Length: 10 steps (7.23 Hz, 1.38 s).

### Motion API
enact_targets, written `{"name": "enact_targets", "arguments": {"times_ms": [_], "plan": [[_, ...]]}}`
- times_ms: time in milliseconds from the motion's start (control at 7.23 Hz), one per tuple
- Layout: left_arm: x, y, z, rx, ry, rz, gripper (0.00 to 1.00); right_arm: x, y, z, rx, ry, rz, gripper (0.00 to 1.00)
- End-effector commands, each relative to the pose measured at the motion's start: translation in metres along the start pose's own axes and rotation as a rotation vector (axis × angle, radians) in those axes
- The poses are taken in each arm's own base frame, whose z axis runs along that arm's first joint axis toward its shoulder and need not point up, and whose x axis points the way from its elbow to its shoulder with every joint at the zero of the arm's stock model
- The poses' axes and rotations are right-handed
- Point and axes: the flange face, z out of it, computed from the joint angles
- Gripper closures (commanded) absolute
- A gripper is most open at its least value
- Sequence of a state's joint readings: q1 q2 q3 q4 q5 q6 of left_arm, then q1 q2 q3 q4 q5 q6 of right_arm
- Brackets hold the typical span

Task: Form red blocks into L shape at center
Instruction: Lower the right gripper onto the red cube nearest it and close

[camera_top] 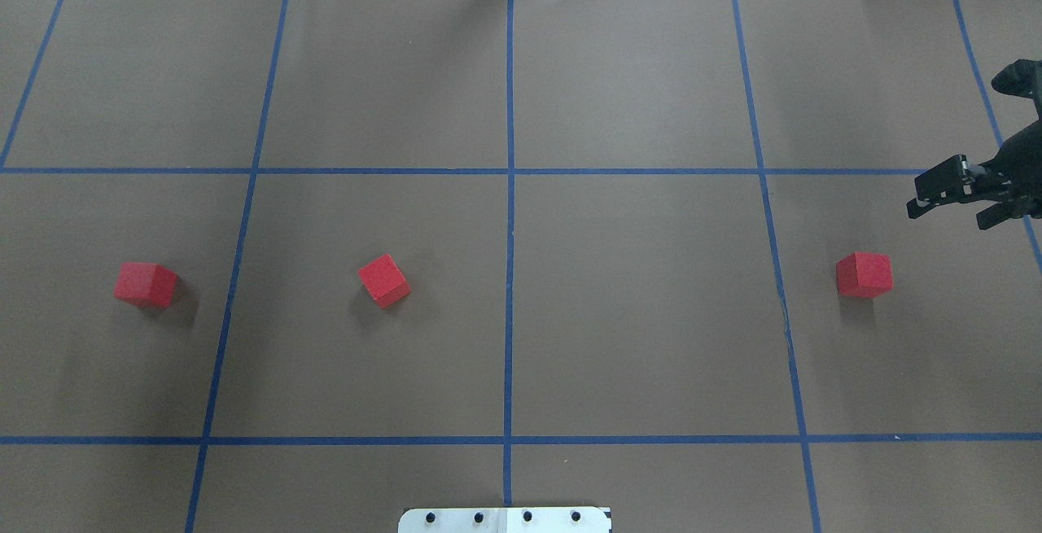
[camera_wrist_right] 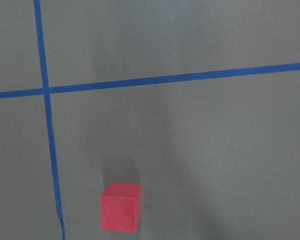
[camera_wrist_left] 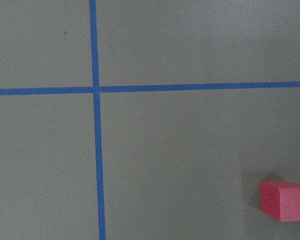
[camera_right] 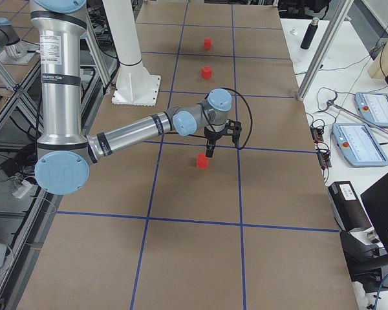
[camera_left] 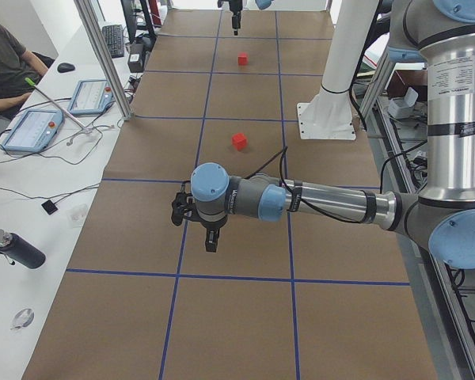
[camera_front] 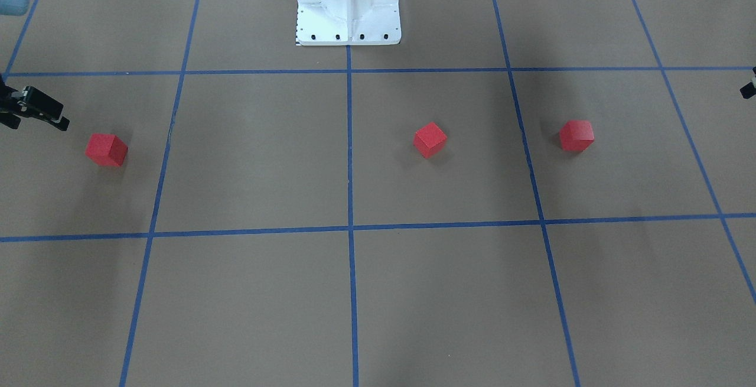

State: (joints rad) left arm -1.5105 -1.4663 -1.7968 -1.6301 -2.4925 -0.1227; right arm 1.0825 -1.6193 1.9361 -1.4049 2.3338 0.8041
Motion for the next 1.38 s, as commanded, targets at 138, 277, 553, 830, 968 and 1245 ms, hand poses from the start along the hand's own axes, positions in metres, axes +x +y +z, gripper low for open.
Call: {"name": "enact_targets", "arguments": {"times_ms": [138,277,553,830,968,1245], "plan": [[0.0,0.0,0.0,-0.001,0.0,0.001,0.0,-0.022,0.026,0.056,0.02,0.045,-0.009,0.01],[0.0,0.0,0.0,-0.001,-0.001,0.001,0.0,-0.021,0.024,0.064,0.009,0.053,-0.012,0.01],[0.0,0.001,0.001,-0.002,0.0,0.0,0.0,-0.027,0.02,0.087,0.008,0.09,-0.029,0.01],[-0.001,0.0,0.001,-0.003,0.0,-0.002,0.0,-0.027,0.013,0.098,0.0,0.099,-0.031,0.01],[-0.001,0.001,0.001,-0.003,0.0,0.0,0.0,-0.024,0.008,0.105,-0.002,0.101,-0.032,0.02],[-0.001,0.001,0.001,-0.003,0.0,-0.002,0.0,-0.018,0.0,0.121,0.009,0.066,-0.052,0.08]]}}
